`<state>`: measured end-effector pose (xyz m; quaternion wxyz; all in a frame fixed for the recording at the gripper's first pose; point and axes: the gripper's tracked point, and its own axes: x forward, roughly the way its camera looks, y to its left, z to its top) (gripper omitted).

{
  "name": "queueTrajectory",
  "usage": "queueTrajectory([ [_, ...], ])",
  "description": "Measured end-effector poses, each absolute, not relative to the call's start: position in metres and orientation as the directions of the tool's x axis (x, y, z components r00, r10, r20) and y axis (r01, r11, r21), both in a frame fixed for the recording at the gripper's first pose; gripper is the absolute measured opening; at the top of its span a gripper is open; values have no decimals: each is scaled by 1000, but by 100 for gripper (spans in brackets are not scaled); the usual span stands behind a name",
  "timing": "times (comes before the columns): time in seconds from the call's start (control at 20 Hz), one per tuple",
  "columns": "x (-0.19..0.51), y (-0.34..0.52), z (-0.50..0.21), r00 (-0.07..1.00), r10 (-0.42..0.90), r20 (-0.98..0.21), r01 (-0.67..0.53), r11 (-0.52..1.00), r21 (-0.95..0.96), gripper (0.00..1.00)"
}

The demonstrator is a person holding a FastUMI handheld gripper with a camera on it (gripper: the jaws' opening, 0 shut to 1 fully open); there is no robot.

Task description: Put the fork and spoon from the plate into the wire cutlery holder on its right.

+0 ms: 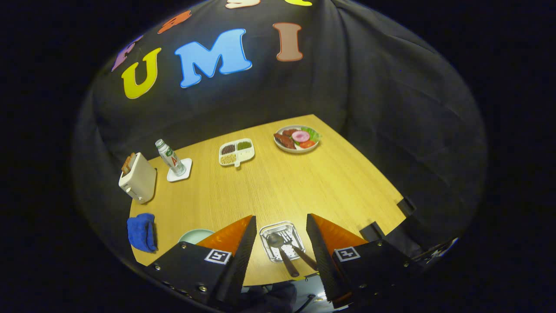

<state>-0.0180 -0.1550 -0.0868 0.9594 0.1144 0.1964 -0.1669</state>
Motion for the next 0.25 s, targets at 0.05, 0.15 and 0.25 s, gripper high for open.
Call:
queueTrajectory([
  [0.05,-17,-159,-72,880,-301,-367,372,917,142,72],
  [0.15,-19,-165,-41,898,-349,-268,390,914,117,72],
  [0.25,-22,-170,-8,904,-400,-151,414,908,71,71],
])
